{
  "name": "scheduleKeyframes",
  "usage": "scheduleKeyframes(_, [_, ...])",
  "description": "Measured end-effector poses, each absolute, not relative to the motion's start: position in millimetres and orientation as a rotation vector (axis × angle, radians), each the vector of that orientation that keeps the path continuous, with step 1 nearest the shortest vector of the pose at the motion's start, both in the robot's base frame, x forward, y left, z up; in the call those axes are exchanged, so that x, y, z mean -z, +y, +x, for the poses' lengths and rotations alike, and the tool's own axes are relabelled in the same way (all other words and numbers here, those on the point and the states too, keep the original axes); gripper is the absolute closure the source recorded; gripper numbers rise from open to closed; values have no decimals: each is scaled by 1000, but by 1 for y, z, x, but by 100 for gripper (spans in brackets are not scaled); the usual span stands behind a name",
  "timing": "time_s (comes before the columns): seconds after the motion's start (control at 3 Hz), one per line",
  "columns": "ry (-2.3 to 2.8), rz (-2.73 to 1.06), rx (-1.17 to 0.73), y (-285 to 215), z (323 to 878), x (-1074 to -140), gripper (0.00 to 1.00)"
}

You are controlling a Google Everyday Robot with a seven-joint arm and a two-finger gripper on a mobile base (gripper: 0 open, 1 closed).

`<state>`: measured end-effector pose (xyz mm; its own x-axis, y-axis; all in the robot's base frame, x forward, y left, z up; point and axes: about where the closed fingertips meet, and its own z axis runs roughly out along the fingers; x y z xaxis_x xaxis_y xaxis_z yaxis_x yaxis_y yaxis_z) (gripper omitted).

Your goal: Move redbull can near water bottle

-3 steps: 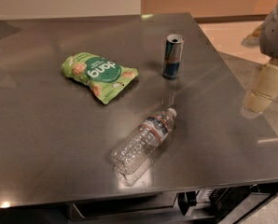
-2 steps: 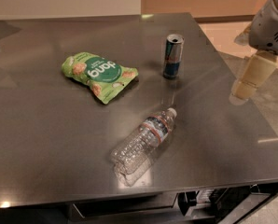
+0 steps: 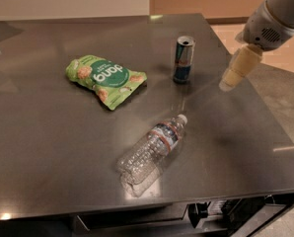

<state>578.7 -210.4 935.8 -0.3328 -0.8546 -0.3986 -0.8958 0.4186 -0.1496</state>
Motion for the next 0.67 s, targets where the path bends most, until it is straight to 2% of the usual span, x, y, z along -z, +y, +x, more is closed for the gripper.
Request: scheduleKeyframes(0.67, [2207, -1396, -163, -184, 640, -918, 0])
